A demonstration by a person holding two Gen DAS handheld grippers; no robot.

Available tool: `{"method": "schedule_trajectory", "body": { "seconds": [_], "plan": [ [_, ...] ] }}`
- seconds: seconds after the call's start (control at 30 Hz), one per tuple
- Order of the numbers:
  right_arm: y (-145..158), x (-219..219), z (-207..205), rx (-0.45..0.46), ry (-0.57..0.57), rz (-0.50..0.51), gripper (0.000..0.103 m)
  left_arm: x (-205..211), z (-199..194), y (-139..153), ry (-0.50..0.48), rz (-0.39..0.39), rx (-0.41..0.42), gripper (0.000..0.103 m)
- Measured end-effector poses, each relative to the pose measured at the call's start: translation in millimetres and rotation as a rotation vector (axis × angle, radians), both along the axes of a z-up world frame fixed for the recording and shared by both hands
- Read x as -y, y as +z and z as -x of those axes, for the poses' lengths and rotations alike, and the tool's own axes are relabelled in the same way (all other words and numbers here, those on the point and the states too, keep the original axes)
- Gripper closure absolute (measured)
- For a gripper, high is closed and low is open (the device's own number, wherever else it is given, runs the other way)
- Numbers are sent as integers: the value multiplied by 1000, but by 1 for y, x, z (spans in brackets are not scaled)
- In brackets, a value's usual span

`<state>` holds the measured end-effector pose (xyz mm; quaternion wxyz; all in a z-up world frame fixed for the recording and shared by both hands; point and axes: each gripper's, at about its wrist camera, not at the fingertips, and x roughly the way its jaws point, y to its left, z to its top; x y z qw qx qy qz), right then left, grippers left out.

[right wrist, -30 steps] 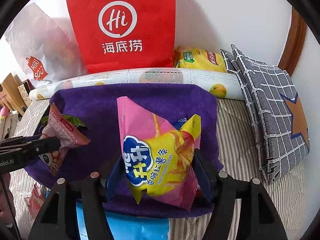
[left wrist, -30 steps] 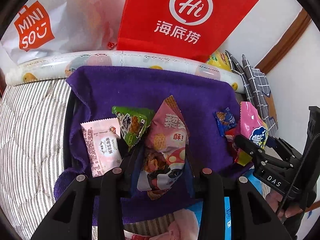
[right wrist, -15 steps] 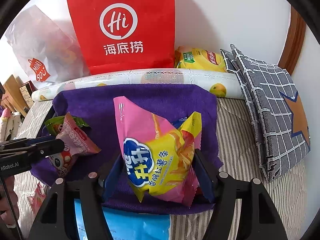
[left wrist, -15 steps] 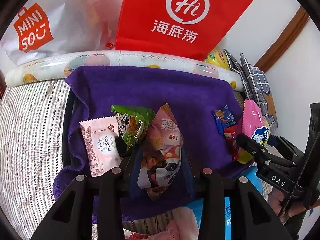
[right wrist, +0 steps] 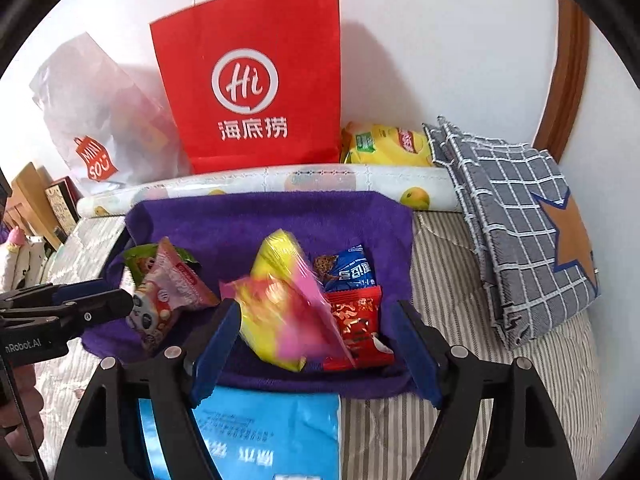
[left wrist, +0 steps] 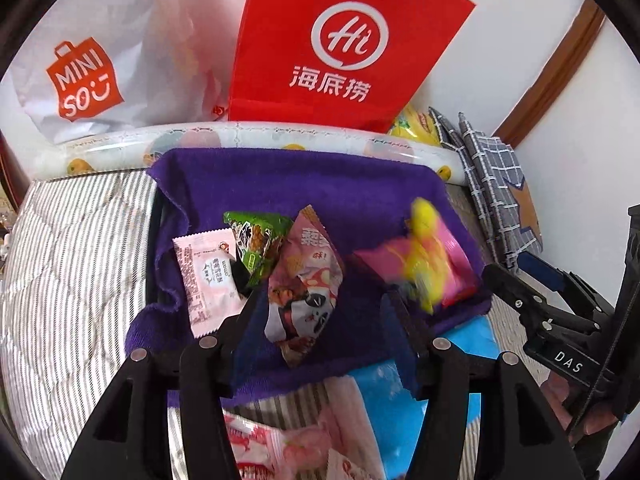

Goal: Organize snacks
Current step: 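Open both grippers to drop the two packets onto the towel, then move both grippers back toward the remaining snacks on the bed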

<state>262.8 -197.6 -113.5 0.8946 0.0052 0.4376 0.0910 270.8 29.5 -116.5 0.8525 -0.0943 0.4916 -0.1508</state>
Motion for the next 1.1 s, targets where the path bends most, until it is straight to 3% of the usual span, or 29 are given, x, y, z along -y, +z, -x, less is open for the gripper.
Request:
{"method": "schedule_trajectory", "body": {
  "seconds": [0.43,0.7,1.1],
  "plan": [
    [34,7,71,45,-24,-55,27,-11,66,38,14,6,58,44],
    [45,2,114,75,-27,-31,27,-22,108,49,28,4,77,43],
    [26,1,150,43,-40,-31,27,-49,149,39,89,-5,62,43]
  ]
}}
